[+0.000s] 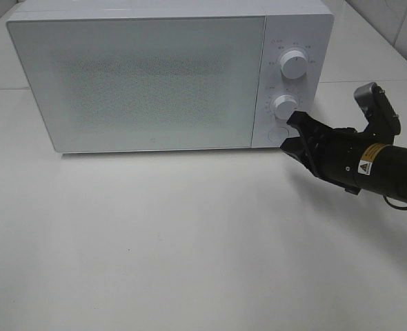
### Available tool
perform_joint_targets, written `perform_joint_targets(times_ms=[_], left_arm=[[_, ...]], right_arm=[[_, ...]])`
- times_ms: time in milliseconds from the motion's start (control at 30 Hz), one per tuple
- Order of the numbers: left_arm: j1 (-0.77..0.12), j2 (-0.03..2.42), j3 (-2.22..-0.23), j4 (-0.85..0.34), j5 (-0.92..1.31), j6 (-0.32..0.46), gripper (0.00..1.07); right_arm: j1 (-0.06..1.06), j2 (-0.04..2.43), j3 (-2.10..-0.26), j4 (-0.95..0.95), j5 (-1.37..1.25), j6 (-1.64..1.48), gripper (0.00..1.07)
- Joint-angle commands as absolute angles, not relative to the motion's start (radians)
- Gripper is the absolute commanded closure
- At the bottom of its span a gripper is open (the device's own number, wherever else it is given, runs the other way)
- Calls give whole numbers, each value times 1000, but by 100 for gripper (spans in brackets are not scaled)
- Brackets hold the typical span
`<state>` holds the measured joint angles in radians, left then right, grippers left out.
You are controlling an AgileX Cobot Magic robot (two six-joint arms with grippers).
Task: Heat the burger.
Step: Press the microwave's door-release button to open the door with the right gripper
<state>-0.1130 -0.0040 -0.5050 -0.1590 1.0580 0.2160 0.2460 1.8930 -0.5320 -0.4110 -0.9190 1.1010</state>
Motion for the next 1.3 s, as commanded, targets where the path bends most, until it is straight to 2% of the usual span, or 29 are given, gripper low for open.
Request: perform_joint_targets(times_ms=[33, 200, 433, 833, 1300], left_arm=[[-112, -25, -505, -159, 1045, 210, 106], [-112, -25, -505, -159, 1045, 210, 106], [-112, -25, -505, -159, 1045, 210, 106], [-112, -25, -505, -159, 1045, 210, 106], [-112, -25, -505, -159, 1045, 210, 106]], right_arm=[[247, 1893, -535, -416, -938, 1190, 107], [247, 1893, -535, -354, -941, 1316, 107], [247, 1893, -540, -292, -931, 1342, 107], [247, 1914, -668, -285, -752, 1361, 107], [247, 2037, -728, -323, -844, 1450, 107]])
